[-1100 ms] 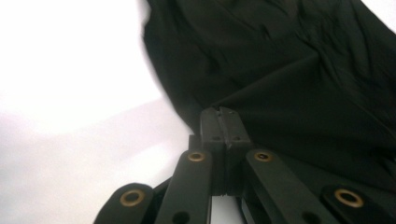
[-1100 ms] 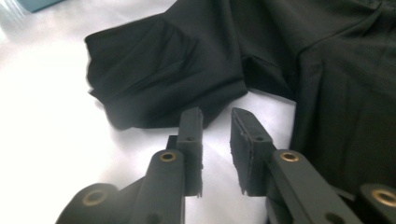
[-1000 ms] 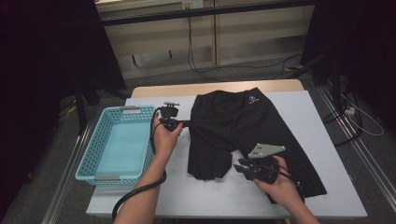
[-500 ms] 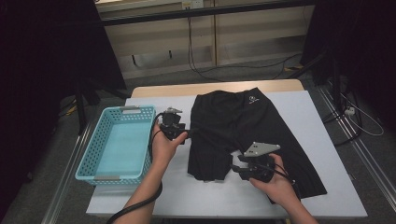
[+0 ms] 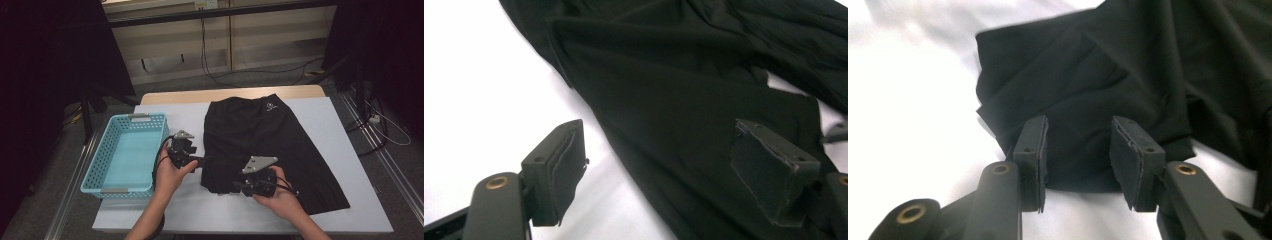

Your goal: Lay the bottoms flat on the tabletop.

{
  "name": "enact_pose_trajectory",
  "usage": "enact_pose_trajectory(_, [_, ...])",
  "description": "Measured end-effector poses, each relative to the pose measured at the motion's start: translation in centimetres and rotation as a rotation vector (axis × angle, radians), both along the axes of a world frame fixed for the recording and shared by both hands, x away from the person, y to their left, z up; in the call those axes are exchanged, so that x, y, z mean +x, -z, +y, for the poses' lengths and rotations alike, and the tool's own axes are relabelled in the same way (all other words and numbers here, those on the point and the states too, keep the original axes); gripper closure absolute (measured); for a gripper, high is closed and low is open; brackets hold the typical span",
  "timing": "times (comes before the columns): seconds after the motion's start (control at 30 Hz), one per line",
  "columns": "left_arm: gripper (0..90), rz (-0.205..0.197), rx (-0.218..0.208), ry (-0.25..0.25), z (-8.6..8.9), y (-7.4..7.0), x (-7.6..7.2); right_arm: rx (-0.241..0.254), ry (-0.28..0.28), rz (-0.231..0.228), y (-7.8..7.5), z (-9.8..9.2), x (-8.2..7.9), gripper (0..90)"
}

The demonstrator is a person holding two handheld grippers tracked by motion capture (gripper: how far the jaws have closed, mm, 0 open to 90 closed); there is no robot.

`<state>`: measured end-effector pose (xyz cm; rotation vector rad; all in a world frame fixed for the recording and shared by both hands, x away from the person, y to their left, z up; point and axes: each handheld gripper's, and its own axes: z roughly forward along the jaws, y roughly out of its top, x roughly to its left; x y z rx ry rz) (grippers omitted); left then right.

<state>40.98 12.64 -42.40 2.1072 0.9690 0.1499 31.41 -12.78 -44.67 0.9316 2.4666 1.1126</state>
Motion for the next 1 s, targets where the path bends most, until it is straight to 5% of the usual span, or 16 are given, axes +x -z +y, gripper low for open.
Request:
enact_pose_trajectory(0.13, [21.5, 0.004, 0.012, 0.020, 0.1, 0.6, -0.8, -0.024, 0.020, 0.036, 1.0, 0.0, 0.3, 69.2])
enact_pose_trajectory(0.4, [24.2, -0.013, 0.017, 0.093, -0.2, 0.7, -2.8, -0.040, 0.034, -0.005, 1.2, -0.2, 0.6, 86.8])
enact_pose_trajectory(0.57, [35.6, -0.024, 0.029, 0.097, -0.1, 0.9, -3.1, 0.054, 0.062, 0.014, 0.6, -1.4, 0.8, 87.4])
enact_pose_trajectory(0.77, [46.2, 0.011, 0.047, 0.098, 0.0, 1.5, -3.4, 0.160, 0.134, -0.015, -0.7, -3.9, 0.9, 87.6])
enact_pose_trajectory(1.0, [58.9, 0.068, 0.062, 0.104, -0.3, 2.0, -3.8, 0.161, 0.154, -0.007, -0.4, -4.5, 1.2, 87.2])
